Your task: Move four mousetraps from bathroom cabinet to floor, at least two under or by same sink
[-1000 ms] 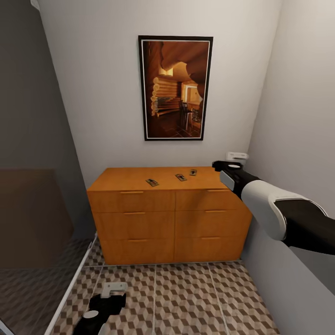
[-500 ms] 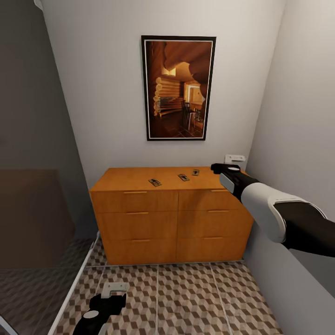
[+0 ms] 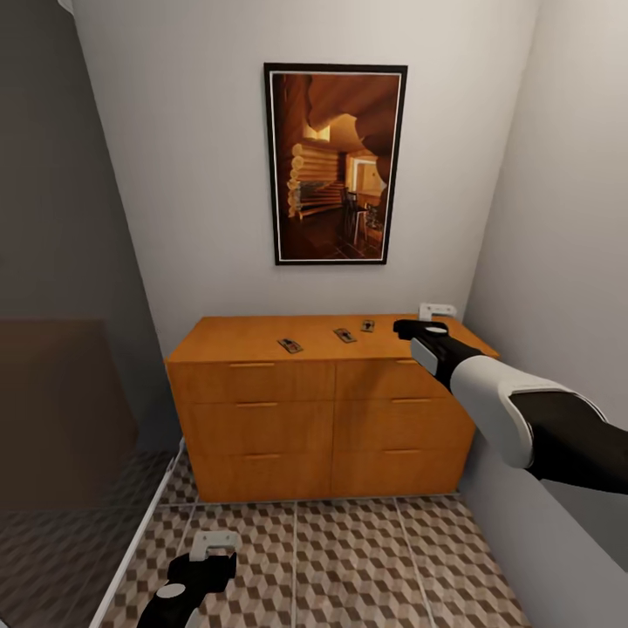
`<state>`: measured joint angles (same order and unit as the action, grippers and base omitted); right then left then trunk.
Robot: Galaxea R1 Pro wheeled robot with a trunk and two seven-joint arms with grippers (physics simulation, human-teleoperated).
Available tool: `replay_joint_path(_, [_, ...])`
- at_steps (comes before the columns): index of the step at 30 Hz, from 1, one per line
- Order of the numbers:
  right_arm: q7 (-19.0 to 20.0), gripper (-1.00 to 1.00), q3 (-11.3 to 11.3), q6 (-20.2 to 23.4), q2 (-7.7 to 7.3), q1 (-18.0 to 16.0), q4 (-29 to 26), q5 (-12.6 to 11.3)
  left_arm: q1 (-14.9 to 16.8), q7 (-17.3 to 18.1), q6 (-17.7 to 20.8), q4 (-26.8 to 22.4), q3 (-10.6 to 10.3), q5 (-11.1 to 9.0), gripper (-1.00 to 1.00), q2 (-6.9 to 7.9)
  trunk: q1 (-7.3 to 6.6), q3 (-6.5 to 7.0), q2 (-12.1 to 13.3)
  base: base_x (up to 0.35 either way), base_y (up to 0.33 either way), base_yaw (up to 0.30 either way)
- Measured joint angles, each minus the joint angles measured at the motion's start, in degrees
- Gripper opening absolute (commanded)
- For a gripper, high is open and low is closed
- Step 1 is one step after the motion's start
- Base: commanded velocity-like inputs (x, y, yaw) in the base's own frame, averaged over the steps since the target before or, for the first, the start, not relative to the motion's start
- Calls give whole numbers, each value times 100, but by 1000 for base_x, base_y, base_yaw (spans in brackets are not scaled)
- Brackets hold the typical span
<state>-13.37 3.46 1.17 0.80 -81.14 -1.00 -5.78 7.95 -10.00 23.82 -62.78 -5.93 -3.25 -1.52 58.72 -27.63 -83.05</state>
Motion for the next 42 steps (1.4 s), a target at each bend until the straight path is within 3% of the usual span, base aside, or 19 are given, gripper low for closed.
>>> replay_joint_path(11, [311,100,1,2,-2,22,0,4,0,6,-7,-6,-2,0,100,0,1,0,0,15,28,0])
replay_joint_path(42, [327,100,1,-14,-17,76,-1,12,1,6,-9,3,-11,0,100,-8,1,0,0,0,47,0])
